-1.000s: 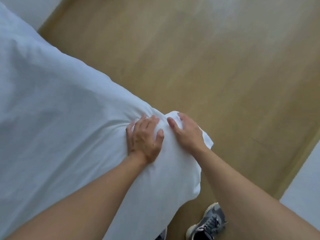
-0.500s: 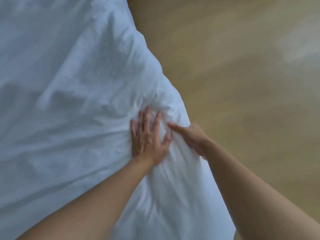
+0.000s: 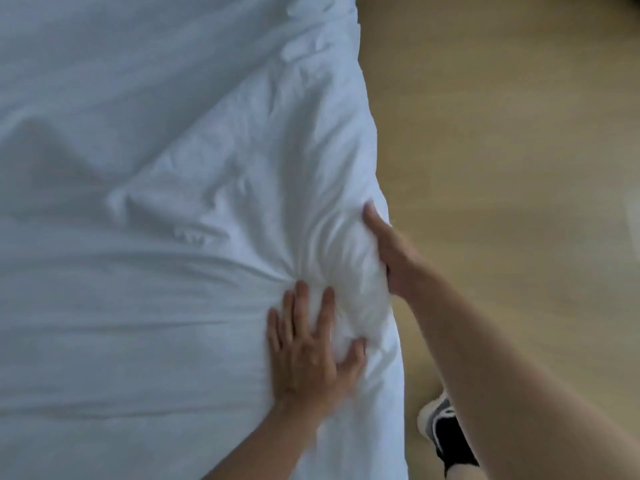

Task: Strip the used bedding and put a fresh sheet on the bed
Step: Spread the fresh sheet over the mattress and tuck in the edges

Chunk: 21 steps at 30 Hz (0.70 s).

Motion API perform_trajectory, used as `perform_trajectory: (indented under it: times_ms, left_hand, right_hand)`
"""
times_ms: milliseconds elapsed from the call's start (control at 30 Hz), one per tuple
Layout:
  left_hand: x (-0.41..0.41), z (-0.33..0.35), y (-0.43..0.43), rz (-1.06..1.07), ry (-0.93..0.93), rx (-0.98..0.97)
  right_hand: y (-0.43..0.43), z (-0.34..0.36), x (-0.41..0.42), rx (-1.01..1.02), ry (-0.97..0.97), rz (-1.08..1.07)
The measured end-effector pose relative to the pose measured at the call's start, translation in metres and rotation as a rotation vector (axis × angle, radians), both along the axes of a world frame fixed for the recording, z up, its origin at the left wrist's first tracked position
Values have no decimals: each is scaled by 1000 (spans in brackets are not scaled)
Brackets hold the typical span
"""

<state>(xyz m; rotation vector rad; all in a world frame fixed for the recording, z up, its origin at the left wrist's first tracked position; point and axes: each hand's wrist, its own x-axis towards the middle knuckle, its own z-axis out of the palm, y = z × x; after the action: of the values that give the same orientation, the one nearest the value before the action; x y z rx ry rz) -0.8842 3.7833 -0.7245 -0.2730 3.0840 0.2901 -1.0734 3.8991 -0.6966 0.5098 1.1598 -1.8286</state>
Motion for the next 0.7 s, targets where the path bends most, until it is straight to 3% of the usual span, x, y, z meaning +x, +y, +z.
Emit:
perform_trajectory:
  times_ms: [133,167,233,267,433,533,633,700]
  left_hand:
    - [-122,22,-20,283,312,13]
    - [-159,25,-26,356,312,-17]
    - [-203,22,-17,418,44,-54]
    - [-206,20,-8,419,-86,-62]
    - [-186,26,16,349,-274,-63]
    - [-220,48,-1,309,-154,-17]
    - [-286,60,-45,337,72,-53]
    - [-328,63,-57,388,-97,-16]
  right_hand:
    - [-18,-7,-51,293,183,51]
    - [-5,-14,-46,373,177,53]
    - [24,-27,-36,439,111,78]
    - [31,-31,-39,373,72,108]
    - [0,-12,-153,-94,-57,120]
    - [-33,-4,-213,139,-1,37]
    - [-24,-19,-197,360,81,-70]
    - [-4,-20,-185,293,58,-20]
